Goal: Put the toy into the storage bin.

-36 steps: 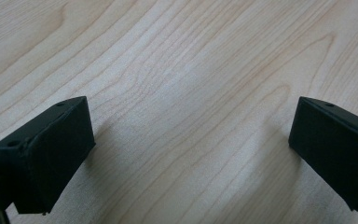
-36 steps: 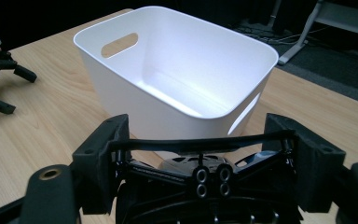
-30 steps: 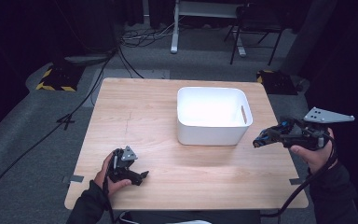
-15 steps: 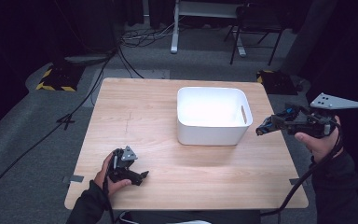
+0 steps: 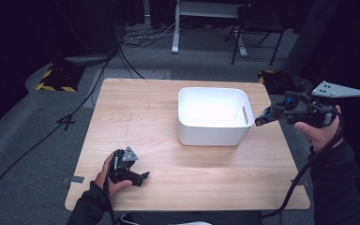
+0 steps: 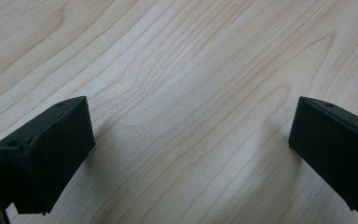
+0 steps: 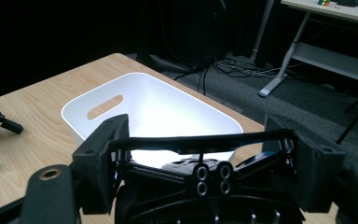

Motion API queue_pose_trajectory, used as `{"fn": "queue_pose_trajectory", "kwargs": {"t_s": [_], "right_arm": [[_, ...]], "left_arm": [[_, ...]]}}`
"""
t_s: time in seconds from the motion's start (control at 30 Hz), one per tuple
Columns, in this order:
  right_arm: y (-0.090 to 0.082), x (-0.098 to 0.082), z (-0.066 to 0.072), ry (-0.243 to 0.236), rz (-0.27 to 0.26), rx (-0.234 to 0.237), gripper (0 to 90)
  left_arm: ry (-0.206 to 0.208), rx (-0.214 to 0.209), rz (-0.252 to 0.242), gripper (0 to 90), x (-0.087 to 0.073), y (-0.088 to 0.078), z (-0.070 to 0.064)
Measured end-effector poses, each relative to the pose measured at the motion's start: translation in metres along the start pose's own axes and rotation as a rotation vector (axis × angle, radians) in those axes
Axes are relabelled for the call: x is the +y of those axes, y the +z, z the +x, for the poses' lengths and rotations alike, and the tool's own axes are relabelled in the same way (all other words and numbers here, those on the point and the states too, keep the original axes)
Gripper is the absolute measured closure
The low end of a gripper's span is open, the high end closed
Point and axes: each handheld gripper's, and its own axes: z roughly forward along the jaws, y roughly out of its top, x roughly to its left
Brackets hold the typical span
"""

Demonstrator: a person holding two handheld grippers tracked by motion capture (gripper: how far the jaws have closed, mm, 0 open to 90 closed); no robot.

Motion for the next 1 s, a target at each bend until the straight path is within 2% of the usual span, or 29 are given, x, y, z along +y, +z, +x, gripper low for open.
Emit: {"fn": "queue_pose_trajectory", "kwargs": {"t_s": [0.53, 1.0], "right_arm": [[0.033, 0.022, 0.01, -0.037, 0.001, 0.043, 24.6], [0.066, 0.023, 0.01, -0.002, 0.028, 0.053, 24.6]], "left_arm": [[0.0, -0.001, -0.001, 0.1, 0.0, 0.0, 0.0], [0.0, 0.0, -0.003, 0.1, 0.0, 0.0, 0.0]]}}
